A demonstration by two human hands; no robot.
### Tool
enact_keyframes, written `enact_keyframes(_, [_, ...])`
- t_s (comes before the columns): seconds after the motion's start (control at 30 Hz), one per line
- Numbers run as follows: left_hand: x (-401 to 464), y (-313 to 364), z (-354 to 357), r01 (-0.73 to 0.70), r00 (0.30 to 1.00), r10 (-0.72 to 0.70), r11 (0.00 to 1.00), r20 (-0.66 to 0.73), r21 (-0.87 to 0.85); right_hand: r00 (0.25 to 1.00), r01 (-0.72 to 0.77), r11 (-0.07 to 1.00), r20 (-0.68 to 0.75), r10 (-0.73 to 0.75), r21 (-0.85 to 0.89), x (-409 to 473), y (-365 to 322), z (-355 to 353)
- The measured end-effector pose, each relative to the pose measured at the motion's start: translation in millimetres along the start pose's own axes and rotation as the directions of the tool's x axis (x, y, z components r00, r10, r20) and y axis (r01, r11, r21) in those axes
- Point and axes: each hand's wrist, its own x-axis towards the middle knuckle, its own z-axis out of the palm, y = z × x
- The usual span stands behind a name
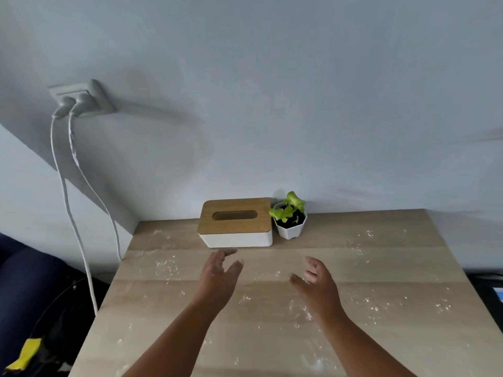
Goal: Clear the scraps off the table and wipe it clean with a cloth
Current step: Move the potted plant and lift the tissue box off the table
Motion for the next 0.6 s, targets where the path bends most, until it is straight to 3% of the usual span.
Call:
enact_keyframes(0.1, [31.5,9.7,1.4,-0.161,0.986,0.166,0.958,-0.003,0.237,1.0,0.011,0.999,-0.026,-0.01,0.039,20.7,-6.2,-1.2])
enact_keyframes(0.27, [85.3,19.9,14.7,-0.334,0.941,0.325,0.847,0.094,0.414,0.998,0.05,0.999,-0.047,-0.051,-0.021,61.5,-12.8,2.9])
enact_keyframes(0.47, [132.4,21.1,44.9,-0.416,0.909,0.34,0.722,0.241,0.553,0.993,0.094,0.994,-0.083,-0.09,0.054,102.6,-14.8,15.5])
enact_keyframes(0.6, [139.1,15.9,61.2,-0.396,0.915,0.355,0.704,0.191,0.589,0.983,0.146,0.989,-0.113,-0.142,0.027,124.0,-9.3,20.1])
